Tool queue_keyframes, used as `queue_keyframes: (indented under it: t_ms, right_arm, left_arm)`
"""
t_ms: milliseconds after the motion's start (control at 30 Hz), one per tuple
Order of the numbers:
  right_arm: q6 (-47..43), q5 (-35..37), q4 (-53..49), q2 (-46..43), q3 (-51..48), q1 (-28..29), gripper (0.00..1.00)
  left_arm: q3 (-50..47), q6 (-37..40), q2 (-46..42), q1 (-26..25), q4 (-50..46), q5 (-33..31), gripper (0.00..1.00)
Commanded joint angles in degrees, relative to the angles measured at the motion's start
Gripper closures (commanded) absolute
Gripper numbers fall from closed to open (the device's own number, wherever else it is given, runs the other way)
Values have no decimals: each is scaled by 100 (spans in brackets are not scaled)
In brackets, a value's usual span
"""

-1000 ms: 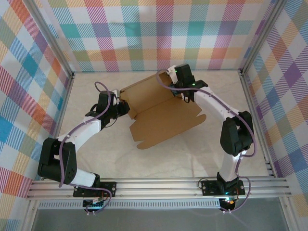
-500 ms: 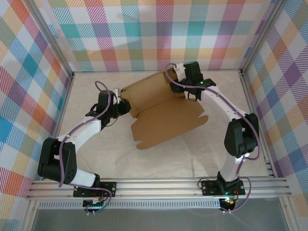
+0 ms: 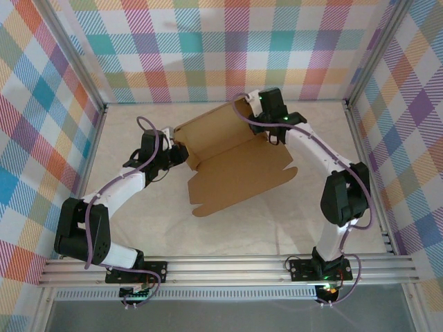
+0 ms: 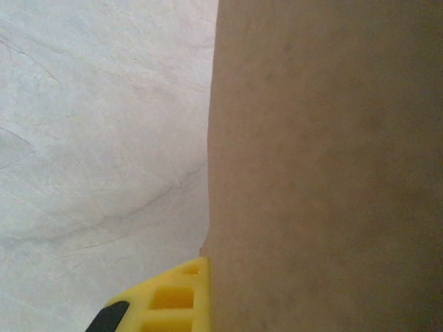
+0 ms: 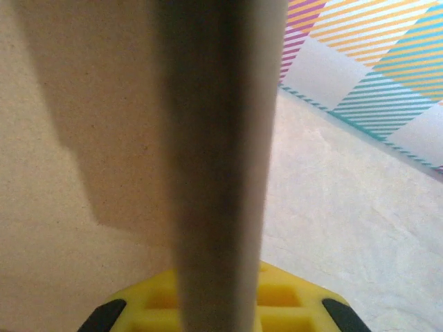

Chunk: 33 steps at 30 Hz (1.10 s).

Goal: Fold the paper box

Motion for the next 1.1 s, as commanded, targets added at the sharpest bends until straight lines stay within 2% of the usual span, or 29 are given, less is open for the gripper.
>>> queue_keyframes:
  t_ms: [0, 200, 233, 267, 300, 367, 400, 433, 633, 700, 733, 767, 867, 1067]
  right_arm:
    - [-286, 805, -65, 243, 92, 330, 100]
    - [-500, 1633, 308, 386, -4, 567, 100]
    - [-452, 1653, 352, 373, -30, 570, 91]
    - [-415, 1621, 388, 353, -57, 569, 76]
    - [-417, 1598, 389, 348, -55, 577, 72]
    - [-408, 1602, 397, 343, -58, 585, 82]
    - [-434, 1632, 397, 342, -68, 581, 97]
    - [-448, 1685, 433, 345, -81, 591, 100]
    - [-673, 2166, 566, 465, -125, 724, 100]
    - [-542, 2114, 508, 479, -113, 723, 100]
    - [-485, 2044, 537, 456, -138, 724, 90]
    - [-427, 1885, 514, 419, -141, 710, 77]
    - [-296, 1680, 529, 324, -136, 711, 73]
    - [-195, 1348, 490, 168, -135, 710, 59]
  left_arm:
    - [174, -47, -29, -77, 522, 420, 100]
    - [171, -75, -9, -77, 526, 420, 100]
    - [176, -75, -5, -77, 522, 417, 100]
    - [167, -76, -5, -75, 522, 410, 100]
    - [169, -71, -4, -74, 510, 405, 100]
    - [170, -75, -12, -74, 524, 412, 100]
    - [170, -71, 0, -73, 513, 419, 100]
    - [168, -70, -3, -77, 517, 412, 100]
    - [162, -116, 54, -73, 570, 437, 100]
    - [169, -124, 60, -75, 566, 446, 100]
    - [174, -127, 57, -77, 557, 440, 100]
    - [183, -115, 50, -79, 543, 430, 100]
    - [190, -95, 56, -77, 482, 386, 100]
    - [197, -101, 89, -77, 448, 337, 100]
